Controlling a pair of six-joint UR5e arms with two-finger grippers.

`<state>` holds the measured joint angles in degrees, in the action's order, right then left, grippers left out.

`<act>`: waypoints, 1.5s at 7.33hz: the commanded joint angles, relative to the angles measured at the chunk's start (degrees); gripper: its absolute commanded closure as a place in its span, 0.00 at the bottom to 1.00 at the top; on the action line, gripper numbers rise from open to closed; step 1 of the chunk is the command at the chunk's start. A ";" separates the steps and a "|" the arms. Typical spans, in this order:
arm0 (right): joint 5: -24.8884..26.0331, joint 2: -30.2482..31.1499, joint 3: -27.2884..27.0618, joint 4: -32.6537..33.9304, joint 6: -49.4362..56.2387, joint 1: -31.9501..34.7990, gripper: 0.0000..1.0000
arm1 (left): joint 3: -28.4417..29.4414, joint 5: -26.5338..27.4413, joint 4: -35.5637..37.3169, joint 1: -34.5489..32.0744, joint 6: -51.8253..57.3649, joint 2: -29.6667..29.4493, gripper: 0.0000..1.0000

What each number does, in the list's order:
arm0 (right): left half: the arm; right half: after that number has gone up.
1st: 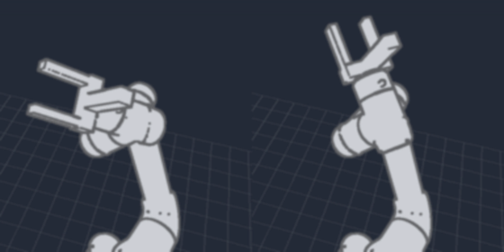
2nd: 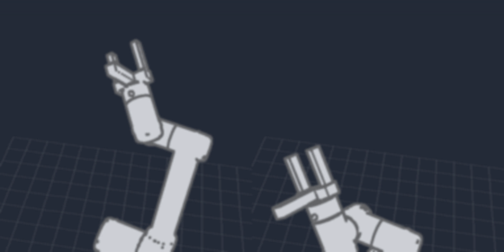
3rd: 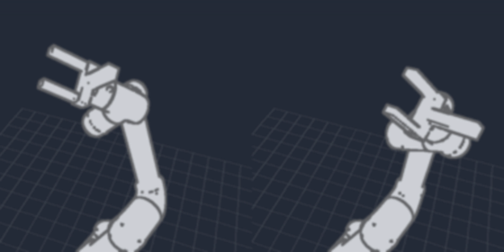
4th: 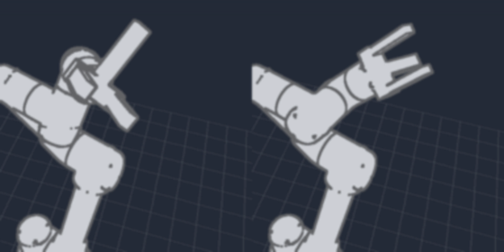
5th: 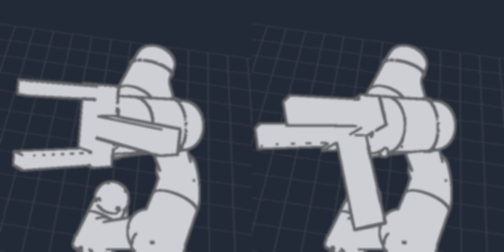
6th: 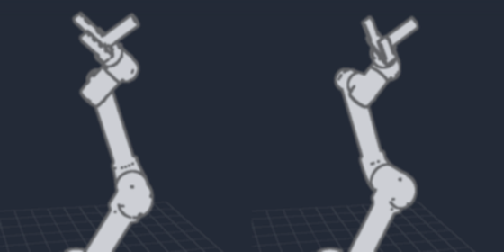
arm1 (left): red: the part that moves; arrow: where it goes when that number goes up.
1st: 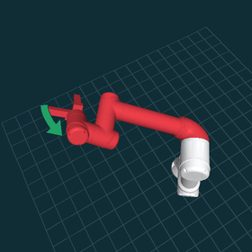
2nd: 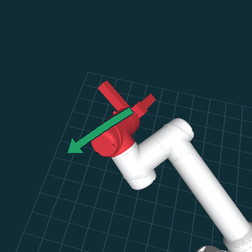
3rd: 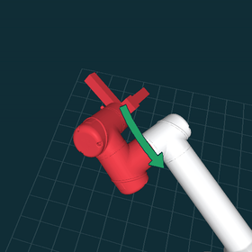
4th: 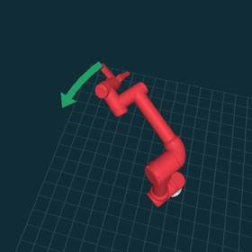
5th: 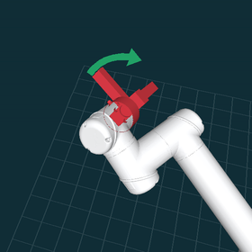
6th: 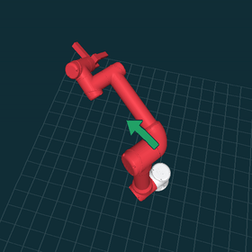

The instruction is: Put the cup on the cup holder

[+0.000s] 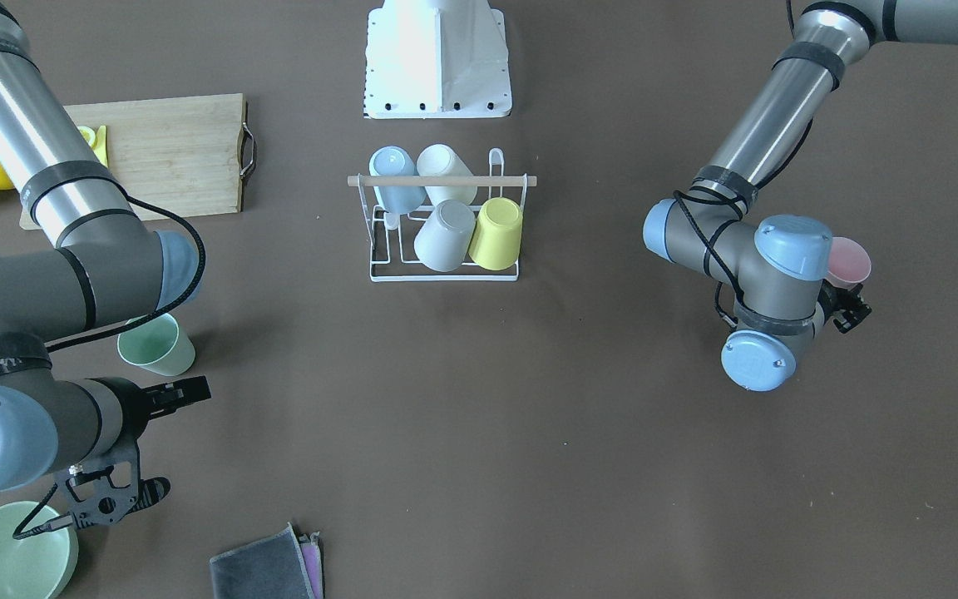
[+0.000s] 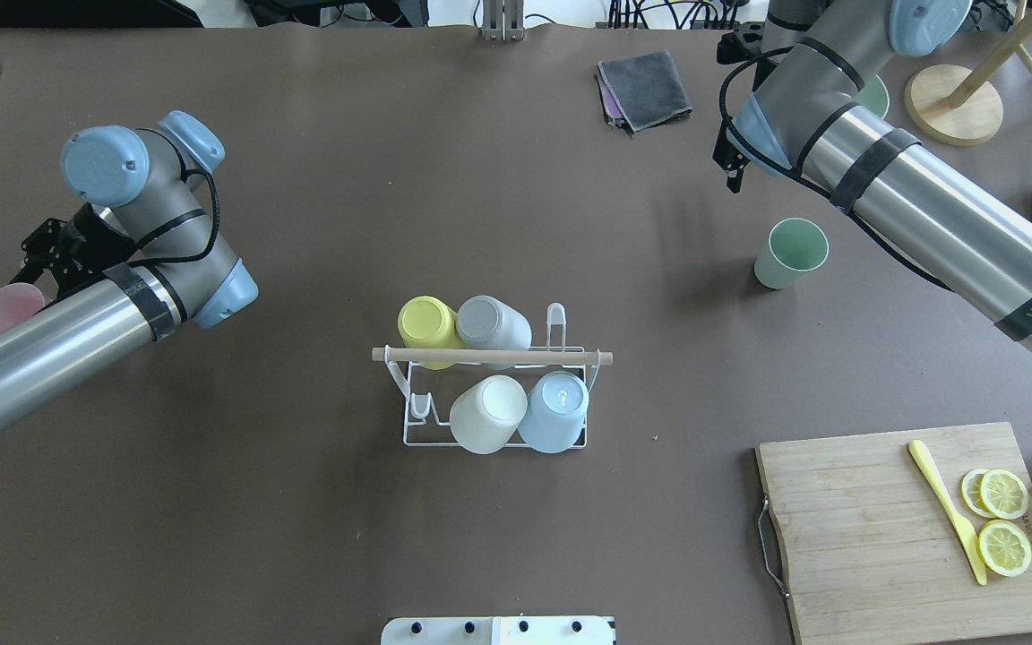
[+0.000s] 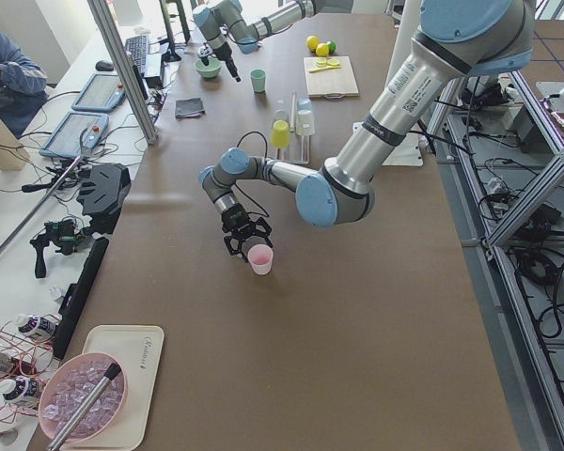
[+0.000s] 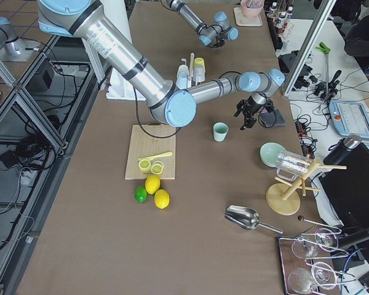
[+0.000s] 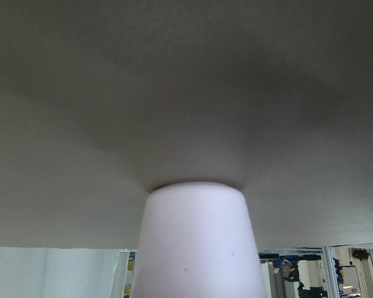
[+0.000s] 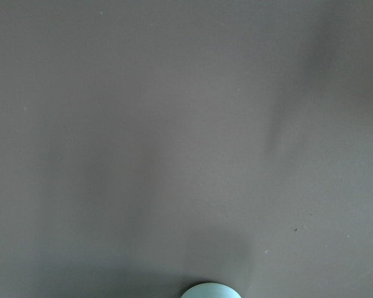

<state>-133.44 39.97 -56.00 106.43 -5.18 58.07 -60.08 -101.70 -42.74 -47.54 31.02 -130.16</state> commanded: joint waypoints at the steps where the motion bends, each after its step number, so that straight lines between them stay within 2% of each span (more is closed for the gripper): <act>1: 0.11 -2.77 6.30 1.23 3.50 -0.32 0.00 | 0.14 1.06 0.37 0.69 0.10 0.26 0.03; 4: 2.13 -8.22 16.67 1.32 7.53 -1.11 0.00 | 0.14 3.25 1.60 0.79 1.05 0.35 0.03; 6: 2.83 -9.55 19.94 1.41 8.34 -1.56 0.00 | 0.14 3.35 2.21 0.87 1.06 0.35 0.03; 8: 3.01 -10.17 20.92 5.43 12.62 -1.99 0.00 | 0.14 3.35 2.13 0.96 0.98 0.78 0.03; 11: 2.92 -10.78 23.29 8.26 13.44 -3.93 0.00 | 0.14 3.53 1.78 1.23 1.06 1.05 0.03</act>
<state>-130.50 29.59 -33.78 113.28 8.01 54.86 -59.94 -98.20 -40.73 -46.43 32.07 -129.16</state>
